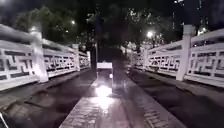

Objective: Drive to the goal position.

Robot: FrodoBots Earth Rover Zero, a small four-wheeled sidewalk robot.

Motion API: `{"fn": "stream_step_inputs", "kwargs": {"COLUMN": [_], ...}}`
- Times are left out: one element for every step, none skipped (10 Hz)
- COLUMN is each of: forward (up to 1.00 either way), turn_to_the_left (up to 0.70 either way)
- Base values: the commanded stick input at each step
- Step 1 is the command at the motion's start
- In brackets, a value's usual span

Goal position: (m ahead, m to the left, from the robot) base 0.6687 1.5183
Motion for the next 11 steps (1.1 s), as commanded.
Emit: {"fn": "stream_step_inputs", "kwargs": {"forward": [0.45, 0.45, 0.45, 0.45, 0.45, 0.45, 0.45, 0.45, 0.45, 0.45, 0.45], "turn_to_the_left": [0.0, 0.0, 0.0, 0.0, 0.0, 0.0, 0.0, 0.0, 0.0, 0.0, 0.0]}}
